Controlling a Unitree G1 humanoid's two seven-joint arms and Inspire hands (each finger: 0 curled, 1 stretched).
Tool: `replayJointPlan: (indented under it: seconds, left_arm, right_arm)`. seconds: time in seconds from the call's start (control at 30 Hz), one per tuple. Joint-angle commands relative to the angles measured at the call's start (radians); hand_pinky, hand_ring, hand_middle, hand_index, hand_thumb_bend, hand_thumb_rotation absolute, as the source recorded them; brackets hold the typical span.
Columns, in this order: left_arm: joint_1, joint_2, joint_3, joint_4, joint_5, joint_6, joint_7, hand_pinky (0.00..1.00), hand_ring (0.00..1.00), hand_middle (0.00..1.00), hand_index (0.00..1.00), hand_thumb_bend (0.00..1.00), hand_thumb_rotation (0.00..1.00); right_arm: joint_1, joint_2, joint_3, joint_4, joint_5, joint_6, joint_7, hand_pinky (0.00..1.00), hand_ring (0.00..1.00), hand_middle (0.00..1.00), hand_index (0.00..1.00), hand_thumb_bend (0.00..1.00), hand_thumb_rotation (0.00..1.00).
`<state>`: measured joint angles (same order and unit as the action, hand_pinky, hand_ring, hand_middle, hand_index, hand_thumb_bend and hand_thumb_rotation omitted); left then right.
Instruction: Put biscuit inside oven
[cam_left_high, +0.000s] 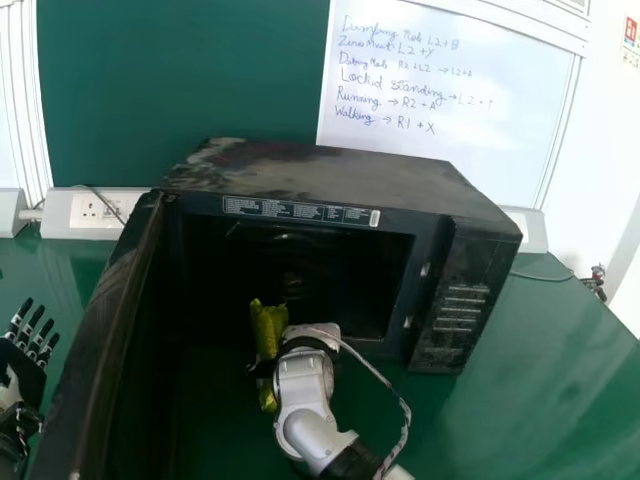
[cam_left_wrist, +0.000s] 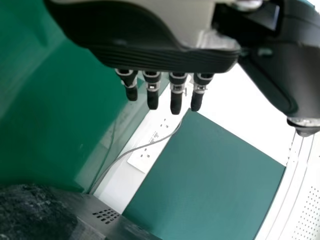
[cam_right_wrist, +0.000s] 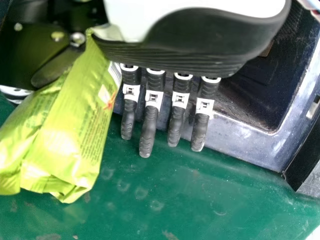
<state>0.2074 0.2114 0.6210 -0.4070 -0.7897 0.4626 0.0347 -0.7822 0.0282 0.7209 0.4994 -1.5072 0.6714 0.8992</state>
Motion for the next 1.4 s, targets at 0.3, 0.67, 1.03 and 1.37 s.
replayJointPlan:
  seconds: [0.3,0.67,1.03,1.37]
  left_arm:
    - [0.003,-0.034,-0.049,-0.068,-0.036,0.006,0.021,0.71,0.78,0.82,0.83,0.77,0.09]
    - [0.006,-0.039,-0.077,-0.089,-0.037,0.006,0.039,0.72,0.77,0.81,0.82,0.79,0.11]
    - [0.01,-0.035,-0.077,-0.094,-0.047,0.007,0.044,0.74,0.78,0.81,0.82,0.78,0.11]
    - [0.015,-0.03,-0.083,-0.101,-0.039,0.007,0.043,0.73,0.78,0.82,0.82,0.76,0.12]
  right_arm:
    - [0.012,-0.077,0.035,0.079,0.06,-0.036,0.005,0.53,0.62,0.67,0.73,0.95,0.86]
    - [0.068,-0.071,0.001,0.024,0.117,0.012,-0.146,0.49,0.58,0.65,0.73,0.64,0.38]
    - [0.142,-0.052,-0.047,-0.044,0.235,0.034,-0.393,0.09,0.15,0.47,0.74,0.56,0.0]
    - [0.148,-0.075,-0.043,-0.065,0.281,0.023,-0.429,0.08,0.14,0.47,0.74,0.56,0.0]
